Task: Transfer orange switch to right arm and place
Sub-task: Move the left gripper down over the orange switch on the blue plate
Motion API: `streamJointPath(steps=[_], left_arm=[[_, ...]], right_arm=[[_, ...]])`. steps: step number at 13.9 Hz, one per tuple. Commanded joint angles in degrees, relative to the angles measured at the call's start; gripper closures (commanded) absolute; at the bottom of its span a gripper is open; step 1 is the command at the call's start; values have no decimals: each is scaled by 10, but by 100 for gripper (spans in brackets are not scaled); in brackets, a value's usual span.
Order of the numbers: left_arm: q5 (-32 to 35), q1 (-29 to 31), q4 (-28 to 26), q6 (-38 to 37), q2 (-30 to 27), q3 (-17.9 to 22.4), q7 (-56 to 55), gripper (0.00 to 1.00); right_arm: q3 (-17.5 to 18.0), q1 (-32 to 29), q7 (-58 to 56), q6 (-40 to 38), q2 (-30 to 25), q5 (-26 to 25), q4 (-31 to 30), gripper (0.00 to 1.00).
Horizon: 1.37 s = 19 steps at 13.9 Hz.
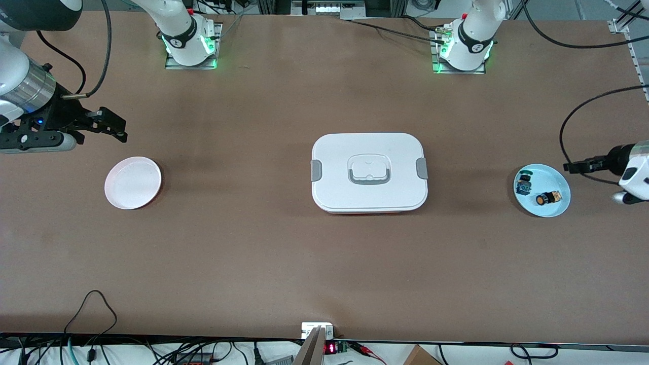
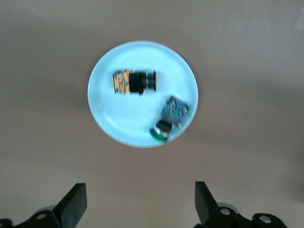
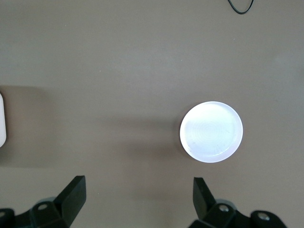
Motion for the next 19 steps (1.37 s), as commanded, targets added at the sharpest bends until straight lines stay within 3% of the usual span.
streamJointPath(steps=[1,7,19], left_arm=[[13,16,-8,51,21,-5,-4,0],[14,22,-15,220,105,-5,12,0],[7,29,-17,224,151,-10,18,0]], right_arm=[[0,-1,0,-4,1,-2,7,0],[0,0,2,-4,0,-1,7,0],[0,0,5,-4,0,-1,7,0]])
